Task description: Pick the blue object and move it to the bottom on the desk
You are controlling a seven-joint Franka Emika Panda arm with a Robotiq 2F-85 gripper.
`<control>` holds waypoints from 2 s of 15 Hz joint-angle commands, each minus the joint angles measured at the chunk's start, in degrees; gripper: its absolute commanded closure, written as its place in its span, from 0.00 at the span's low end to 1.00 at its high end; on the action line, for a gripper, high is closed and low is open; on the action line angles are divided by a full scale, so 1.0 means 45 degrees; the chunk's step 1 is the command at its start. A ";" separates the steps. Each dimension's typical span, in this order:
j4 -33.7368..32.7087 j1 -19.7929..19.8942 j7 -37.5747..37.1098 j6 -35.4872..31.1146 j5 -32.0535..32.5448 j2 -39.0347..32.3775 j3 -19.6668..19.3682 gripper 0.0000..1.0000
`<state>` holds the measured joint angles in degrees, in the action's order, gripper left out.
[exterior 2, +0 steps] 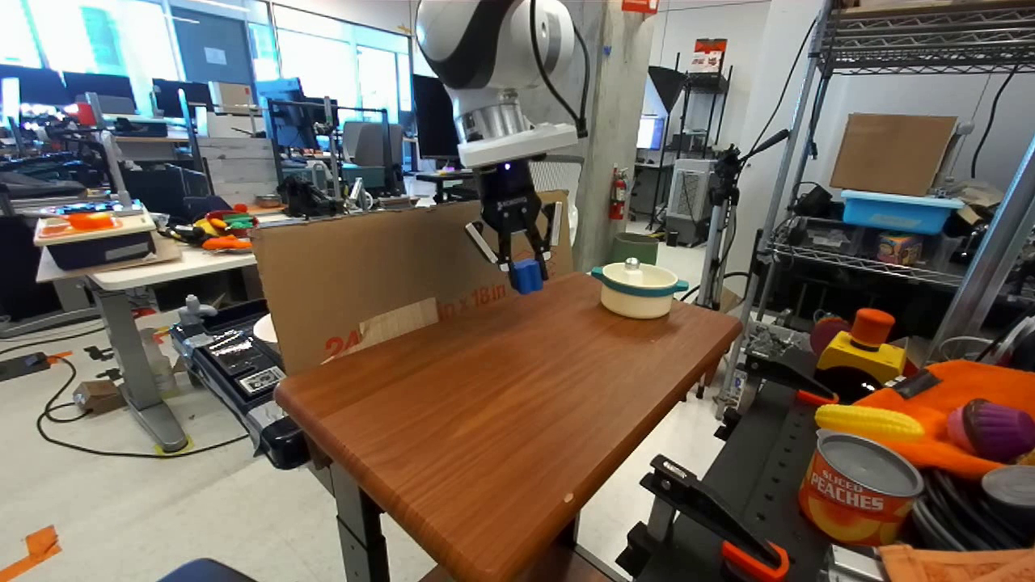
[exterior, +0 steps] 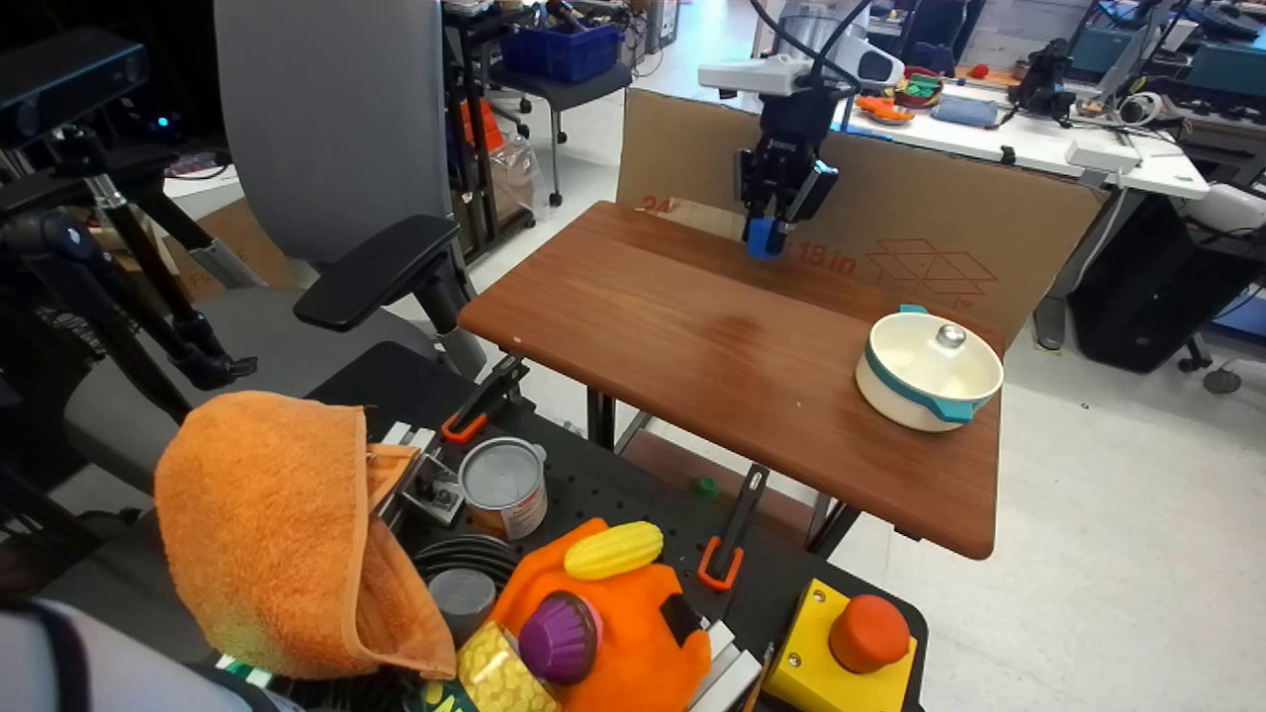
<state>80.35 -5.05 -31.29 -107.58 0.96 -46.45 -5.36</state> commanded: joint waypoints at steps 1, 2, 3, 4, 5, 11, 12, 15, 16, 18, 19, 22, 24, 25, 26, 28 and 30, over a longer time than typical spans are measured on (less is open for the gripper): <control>0.3078 -0.0369 0.1647 -0.1046 0.0486 0.2112 0.0262 0.84; 0.3710 -0.0477 0.1897 -0.1359 0.0580 0.2418 0.0353 0.84; 0.4366 -0.0566 0.2085 -0.1620 0.0617 0.2720 0.0449 0.84; 0.5043 -0.0674 0.2182 -0.1971 0.0675 0.2935 0.0534 0.84; 0.5700 -0.0763 0.2194 -0.2486 0.0734 0.3114 0.0602 0.84; 0.8270 -0.0939 0.2268 -0.4562 0.0504 0.3205 0.0856 0.84; 0.8520 -0.0973 0.2277 -0.4738 0.0559 0.3185 0.0844 0.84; 0.8809 -0.0935 0.2328 -0.4744 0.0540 0.3346 0.0809 0.34; 0.8875 -0.0921 0.2299 -0.4647 0.0523 0.3401 0.0792 0.33; 0.9083 -0.0898 0.2250 -0.4492 0.0521 0.3532 0.0747 0.20; 0.9268 -0.0889 0.2270 -0.4440 0.0574 0.3749 0.0706 0.12; 1.0051 -0.0646 0.2391 -0.4213 0.0285 0.4928 0.0710 0.00; 1.0910 -0.0434 0.2457 -0.3961 0.0098 0.6402 0.0709 0.00; 1.1160 -0.0267 0.2601 -0.3774 -0.0066 0.6951 0.0764 0.00; 1.1364 0.0061 0.2961 -0.3412 -0.0715 0.7612 0.0952 0.00; 1.0556 -0.0140 0.2507 -0.3615 -0.0227 0.6514 0.0849 0.00; 1.1001 0.0044 0.2673 -0.3384 -0.0432 0.7378 0.0889 0.00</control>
<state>129.99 -5.58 -19.13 -122.93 -1.19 -13.19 -2.08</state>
